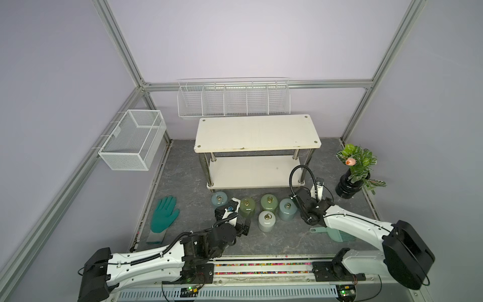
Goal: Remove the tea canisters from the shelf
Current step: Place the tea canister at the center of the board, then reset both arms
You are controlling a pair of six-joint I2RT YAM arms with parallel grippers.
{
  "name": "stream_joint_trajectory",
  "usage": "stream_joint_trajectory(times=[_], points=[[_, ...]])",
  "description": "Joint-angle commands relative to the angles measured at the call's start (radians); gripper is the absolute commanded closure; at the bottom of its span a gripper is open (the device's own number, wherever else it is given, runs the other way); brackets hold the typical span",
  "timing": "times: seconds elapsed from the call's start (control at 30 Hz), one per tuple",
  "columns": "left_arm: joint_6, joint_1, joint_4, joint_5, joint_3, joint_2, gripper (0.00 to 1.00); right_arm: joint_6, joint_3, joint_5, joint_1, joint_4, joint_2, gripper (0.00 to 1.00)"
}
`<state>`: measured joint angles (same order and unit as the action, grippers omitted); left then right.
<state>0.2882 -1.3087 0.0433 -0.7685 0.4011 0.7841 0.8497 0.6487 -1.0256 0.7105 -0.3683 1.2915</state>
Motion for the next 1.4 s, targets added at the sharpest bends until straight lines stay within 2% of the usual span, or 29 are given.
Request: stream_joint_trajectory(times=[0.0,0.2,0.43,0.67,0.83,1.03,1.17,1.37], points=[[-0.022,0.006,0.005,-0.036,0.052,-0.003,0.00,-0.059,0.040,-0.059,0.041,-0.055,-0.033,0.11],[-0.048,0.006,0.043,-0.068,0.092,-0.001,0.00,-0.138,0.047,-0.055,0.100,-0.082,-0.103,0.11],[-0.043,0.012,0.123,-0.135,0.137,-0.025,0.00,-0.402,0.019,0.131,0.118,0.034,-0.211,0.11],[0.007,0.031,0.255,-0.206,0.166,-0.170,0.00,-0.618,-0.030,0.214,0.123,0.081,-0.394,0.11],[0.080,0.077,0.453,-0.291,0.221,-0.245,0.00,-0.701,-0.064,0.231,0.075,0.083,-0.489,0.11],[0.192,0.173,0.669,-0.405,0.275,-0.306,0.00,-0.739,-0.110,0.353,-0.087,0.104,-0.521,0.11],[0.317,0.282,0.771,-0.457,0.286,-0.313,0.00,-0.732,-0.142,0.412,-0.186,0.165,-0.476,0.11],[0.297,0.519,0.674,-0.317,0.256,-0.185,0.00,-0.744,-0.169,0.484,-0.294,0.264,-0.412,0.11]])
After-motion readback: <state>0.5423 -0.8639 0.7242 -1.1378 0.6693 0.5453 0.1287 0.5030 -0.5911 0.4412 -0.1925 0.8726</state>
